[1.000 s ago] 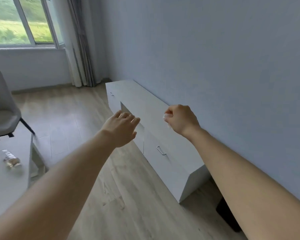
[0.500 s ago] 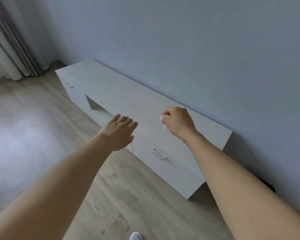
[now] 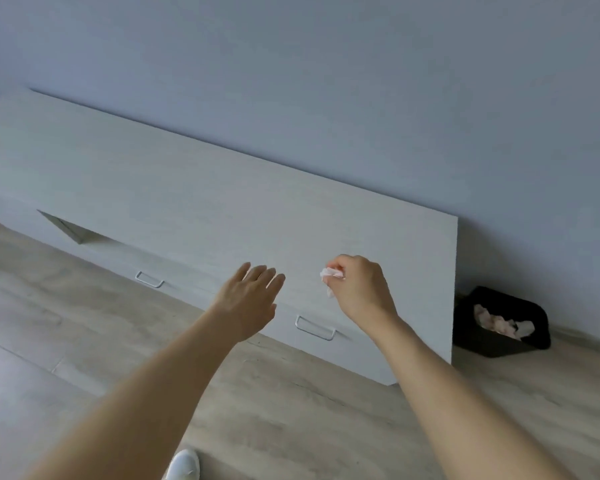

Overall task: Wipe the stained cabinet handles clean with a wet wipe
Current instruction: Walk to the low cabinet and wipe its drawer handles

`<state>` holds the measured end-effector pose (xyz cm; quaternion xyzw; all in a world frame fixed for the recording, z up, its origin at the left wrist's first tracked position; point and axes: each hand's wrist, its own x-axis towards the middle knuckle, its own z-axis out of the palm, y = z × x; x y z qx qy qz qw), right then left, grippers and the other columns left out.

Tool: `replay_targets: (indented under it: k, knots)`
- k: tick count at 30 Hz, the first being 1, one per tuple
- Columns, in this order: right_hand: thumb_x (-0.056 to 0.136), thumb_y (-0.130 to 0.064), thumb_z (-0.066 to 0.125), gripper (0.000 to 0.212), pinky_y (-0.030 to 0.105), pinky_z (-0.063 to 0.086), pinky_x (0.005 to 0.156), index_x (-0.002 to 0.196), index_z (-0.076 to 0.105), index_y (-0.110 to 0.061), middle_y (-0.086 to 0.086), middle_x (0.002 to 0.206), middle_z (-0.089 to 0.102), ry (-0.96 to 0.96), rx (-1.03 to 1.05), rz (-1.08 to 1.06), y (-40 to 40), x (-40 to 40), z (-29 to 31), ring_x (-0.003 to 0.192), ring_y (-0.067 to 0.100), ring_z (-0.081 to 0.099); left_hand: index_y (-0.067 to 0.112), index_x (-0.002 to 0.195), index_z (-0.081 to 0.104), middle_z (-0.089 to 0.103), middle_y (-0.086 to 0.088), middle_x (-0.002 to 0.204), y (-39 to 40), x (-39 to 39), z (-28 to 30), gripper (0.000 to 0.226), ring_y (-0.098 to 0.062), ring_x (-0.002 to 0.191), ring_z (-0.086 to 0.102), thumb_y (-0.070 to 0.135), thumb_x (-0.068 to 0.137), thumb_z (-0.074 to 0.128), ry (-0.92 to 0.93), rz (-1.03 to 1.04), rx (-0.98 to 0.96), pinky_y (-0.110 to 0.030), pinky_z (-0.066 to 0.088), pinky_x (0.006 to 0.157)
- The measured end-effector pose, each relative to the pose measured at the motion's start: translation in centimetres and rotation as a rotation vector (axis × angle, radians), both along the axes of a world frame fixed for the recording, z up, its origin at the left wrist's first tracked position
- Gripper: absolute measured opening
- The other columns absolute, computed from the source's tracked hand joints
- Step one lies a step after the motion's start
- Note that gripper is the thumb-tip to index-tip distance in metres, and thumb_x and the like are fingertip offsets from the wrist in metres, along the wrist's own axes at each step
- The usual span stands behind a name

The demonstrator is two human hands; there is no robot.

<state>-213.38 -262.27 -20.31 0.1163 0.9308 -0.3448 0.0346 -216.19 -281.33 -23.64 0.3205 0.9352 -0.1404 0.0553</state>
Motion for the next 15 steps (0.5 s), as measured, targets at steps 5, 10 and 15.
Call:
replay_targets:
  k: [5,10,15]
  knots:
    - [0.088,-0.021,0.056,0.010,0.024,0.045,0.064,0.087,0.066,-0.019,0.002,0.087,0.069,-0.020,-0.066,-0.145,-1.8,-0.5,-13.3,0.082,0.015,0.060,0.014,0.152,-0.004,0.000,-0.005,0.159,-1.4,-2.3,-14.0,0.065,-0.021,0.146,0.005,0.034,0.102,0.032,-0.005,-0.080,0.042,-0.038,0.000,0.117]
    - [0.087,-0.018,0.062,0.007,0.008,0.038,0.058,0.084,0.068,-0.020,0.002,0.081,0.069,0.230,-0.169,-0.258,-3.2,-1.1,-23.1,0.075,0.001,0.059,0.011,0.146,0.033,0.030,-0.011,0.152,-1.7,-4.5,-25.5,0.076,-0.027,0.138,0.034,0.042,0.084,0.065,0.265,-0.224,0.274,-0.048,0.031,0.111]
    - [0.086,-0.020,0.067,0.006,0.004,0.040,0.067,0.090,0.069,-0.023,-0.004,0.087,0.069,0.598,-0.226,-0.296,-4.6,-1.0,-29.0,0.078,-0.005,0.062,0.005,0.148,0.020,0.022,-0.016,0.154,-0.2,-6.7,-34.0,0.075,-0.032,0.142,0.021,0.048,0.091,0.042,0.566,-0.270,0.554,-0.054,0.017,0.114]
